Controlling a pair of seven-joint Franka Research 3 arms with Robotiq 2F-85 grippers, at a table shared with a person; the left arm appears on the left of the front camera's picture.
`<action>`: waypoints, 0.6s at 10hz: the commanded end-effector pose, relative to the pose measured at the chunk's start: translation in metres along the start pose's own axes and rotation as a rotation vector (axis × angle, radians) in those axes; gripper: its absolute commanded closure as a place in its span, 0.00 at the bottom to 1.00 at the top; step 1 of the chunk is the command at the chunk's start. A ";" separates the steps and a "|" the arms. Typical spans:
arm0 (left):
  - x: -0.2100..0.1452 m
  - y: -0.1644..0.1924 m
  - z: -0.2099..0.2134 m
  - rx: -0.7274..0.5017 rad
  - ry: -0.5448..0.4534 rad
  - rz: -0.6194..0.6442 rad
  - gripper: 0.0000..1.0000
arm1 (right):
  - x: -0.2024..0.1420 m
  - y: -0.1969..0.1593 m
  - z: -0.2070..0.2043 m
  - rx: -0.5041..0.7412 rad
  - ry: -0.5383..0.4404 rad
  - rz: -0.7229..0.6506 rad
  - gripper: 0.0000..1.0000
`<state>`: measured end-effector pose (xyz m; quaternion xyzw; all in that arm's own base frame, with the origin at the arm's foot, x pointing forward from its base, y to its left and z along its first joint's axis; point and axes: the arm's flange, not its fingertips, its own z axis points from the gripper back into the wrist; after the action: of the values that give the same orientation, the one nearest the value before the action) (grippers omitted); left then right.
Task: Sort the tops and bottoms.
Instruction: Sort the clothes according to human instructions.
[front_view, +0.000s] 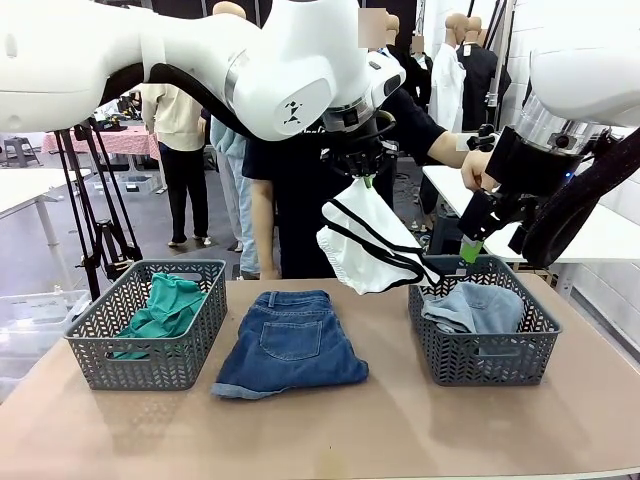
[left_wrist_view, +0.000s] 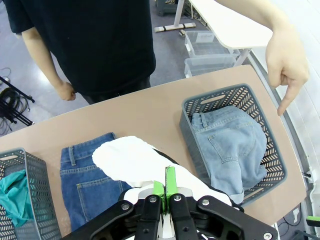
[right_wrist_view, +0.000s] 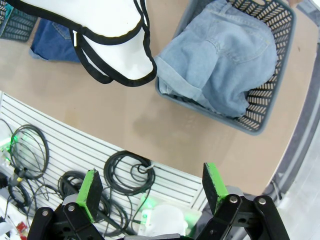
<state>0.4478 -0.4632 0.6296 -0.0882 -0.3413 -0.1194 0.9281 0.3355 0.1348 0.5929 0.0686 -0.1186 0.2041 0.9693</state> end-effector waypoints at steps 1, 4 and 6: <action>-0.002 0.005 0.005 -0.015 -0.001 -0.008 1.00 | 0.000 -0.001 0.000 -0.009 0.005 0.003 0.00; -0.002 0.005 0.005 -0.015 -0.001 -0.008 1.00 | 0.000 -0.001 0.000 -0.009 0.005 0.003 0.00; -0.002 0.005 0.005 -0.015 -0.001 -0.008 1.00 | 0.000 0.000 0.000 0.000 0.000 0.000 0.00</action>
<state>0.4478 -0.4632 0.6296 -0.0882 -0.3413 -0.1194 0.9281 0.3355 0.1348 0.5929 0.0686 -0.1186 0.2041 0.9693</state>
